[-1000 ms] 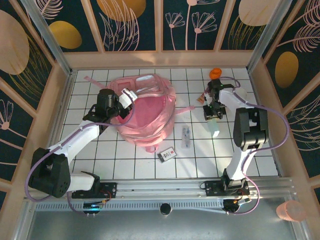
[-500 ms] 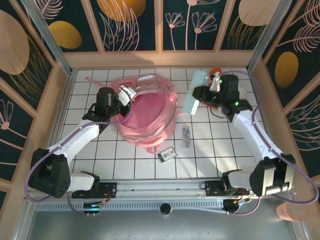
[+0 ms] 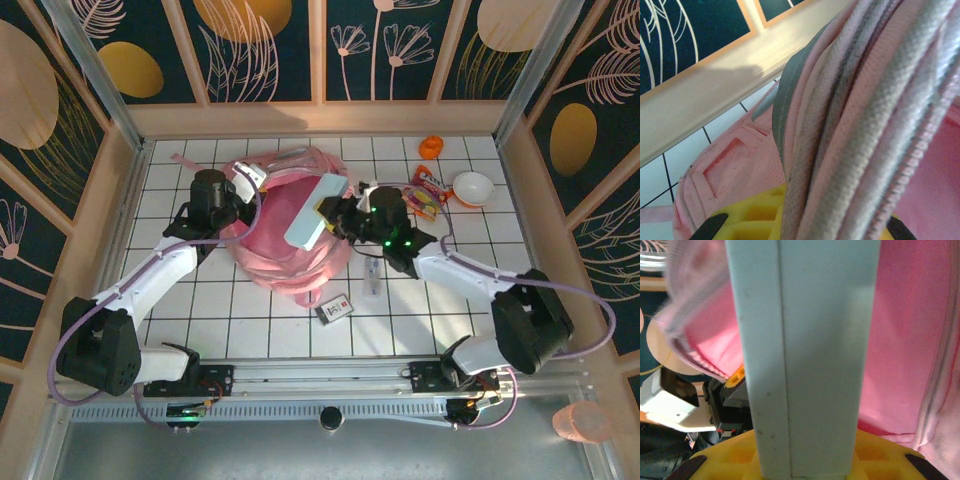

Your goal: Pack the student bag

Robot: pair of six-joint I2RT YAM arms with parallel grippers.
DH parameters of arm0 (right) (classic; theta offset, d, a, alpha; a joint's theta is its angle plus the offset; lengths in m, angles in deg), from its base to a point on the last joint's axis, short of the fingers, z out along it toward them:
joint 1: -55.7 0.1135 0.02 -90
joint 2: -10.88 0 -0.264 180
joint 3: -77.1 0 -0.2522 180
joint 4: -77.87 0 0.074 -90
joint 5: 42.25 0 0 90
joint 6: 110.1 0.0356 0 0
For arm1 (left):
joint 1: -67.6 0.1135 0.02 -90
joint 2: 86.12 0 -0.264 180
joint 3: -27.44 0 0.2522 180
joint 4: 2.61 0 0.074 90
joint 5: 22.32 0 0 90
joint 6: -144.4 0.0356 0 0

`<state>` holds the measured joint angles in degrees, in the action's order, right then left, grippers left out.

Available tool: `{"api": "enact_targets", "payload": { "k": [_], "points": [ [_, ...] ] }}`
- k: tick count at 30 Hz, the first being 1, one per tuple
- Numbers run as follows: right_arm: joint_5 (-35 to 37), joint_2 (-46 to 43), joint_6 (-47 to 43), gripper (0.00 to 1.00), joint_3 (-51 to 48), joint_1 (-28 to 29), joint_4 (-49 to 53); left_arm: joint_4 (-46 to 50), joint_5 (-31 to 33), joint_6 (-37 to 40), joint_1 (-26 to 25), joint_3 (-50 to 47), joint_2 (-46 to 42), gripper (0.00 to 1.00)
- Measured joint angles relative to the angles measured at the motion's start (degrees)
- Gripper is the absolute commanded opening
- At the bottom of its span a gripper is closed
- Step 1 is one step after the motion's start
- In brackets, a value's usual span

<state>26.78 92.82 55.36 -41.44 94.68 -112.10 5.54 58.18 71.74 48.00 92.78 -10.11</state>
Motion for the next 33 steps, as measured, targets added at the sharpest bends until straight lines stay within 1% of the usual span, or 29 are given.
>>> {"api": "enact_targets", "payload": {
  "k": [4, 7, 11, 15, 17, 23, 29, 33],
  "points": [
    [0.2, 6.2, 6.0, 0.25, 0.0, 4.2, -5.9, -0.1, 0.1, -0.2, -0.1, 0.0, 0.0, 0.0],
    [1.1, 9.7, 9.2, 0.25, 0.0, 6.0, -8.8, -0.1, -0.2, -0.2, -0.1, 0.0, 0.0, 0.0],
    [4.8, 14.0, 12.4, 0.25, 0.9, 6.1, -12.7, -0.1, -0.9, -0.7, -0.1, 0.0, 0.0, 0.0],
    [9.1, 18.3, 13.9, 0.25, 4.5, 6.1, -15.6, -0.1, -1.9, -1.2, 0.0, 0.0, -0.2, 0.0],
    [11.3, 19.9, 14.1, 0.28, 6.2, 6.1, -16.4, -0.1, -2.5, -1.4, 0.0, 0.0, -0.5, 0.0],
    [18.1, 24.6, 15.0, 0.29, 11.4, 6.5, -16.7, 0.0, -4.1, -1.7, 0.0, 0.0, -1.8, 0.0],
    [23.6, 30.6, 15.0, 0.29, 17.8, 6.9, -15.6, -0.1, -5.1, -3.7, 0.0, 0.0, -2.3, 0.0],
    [26.8, 34.2, 14.9, 0.32, 22.6, 6.9, -13.7, -0.1, -5.2, -4.9, 0.0, 0.0, -2.6, 0.0]
  ]
}}
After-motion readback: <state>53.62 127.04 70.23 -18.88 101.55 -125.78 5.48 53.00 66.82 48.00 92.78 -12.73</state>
